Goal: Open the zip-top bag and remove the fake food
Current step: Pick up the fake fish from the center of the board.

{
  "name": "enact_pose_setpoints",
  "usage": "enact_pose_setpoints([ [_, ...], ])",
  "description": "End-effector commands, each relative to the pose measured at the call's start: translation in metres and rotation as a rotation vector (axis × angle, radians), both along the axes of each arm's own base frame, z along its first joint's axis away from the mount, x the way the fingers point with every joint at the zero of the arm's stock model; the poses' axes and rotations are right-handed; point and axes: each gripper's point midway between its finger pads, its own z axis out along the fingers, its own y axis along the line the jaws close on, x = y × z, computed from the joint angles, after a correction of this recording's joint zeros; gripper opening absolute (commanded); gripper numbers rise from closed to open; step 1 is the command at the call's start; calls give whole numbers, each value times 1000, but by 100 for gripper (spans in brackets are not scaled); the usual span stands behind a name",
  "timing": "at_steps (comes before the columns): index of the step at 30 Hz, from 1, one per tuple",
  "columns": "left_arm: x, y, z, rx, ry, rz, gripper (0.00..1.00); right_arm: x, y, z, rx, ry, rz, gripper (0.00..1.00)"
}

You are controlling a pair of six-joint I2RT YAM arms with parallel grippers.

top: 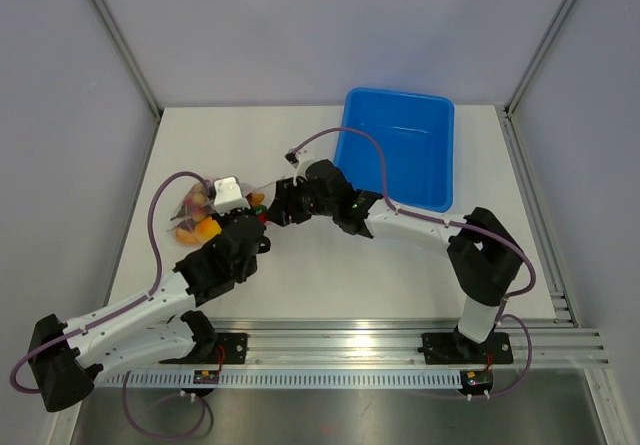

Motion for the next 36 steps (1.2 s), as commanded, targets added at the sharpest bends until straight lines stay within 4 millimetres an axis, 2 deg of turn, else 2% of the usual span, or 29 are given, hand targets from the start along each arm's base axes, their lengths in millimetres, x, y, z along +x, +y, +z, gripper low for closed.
enact_pose_setpoints([
  [1, 4, -11, 25, -115, -57, -21, 0, -5, 20, 6, 78, 39, 50, 58],
  [7, 5, -15, 25, -118, -62, -38, 0, -9, 32, -6, 116, 138, 62, 60],
  [17, 4, -20, 23, -114, -48, -67, 0, -19, 43, -12, 163, 230, 109, 62],
  [24, 1, -39, 23, -110, -18, -191, 0, -13, 42, -18, 150, 227, 94, 62],
  [30, 0, -45, 28, -120, -39, -234, 0, -18, 47, -24, 147, 271, 133, 62],
  [36, 1, -43, 27, -90, -46, -226, 0, -26, 50, -44, 103, 367, 156, 61],
])
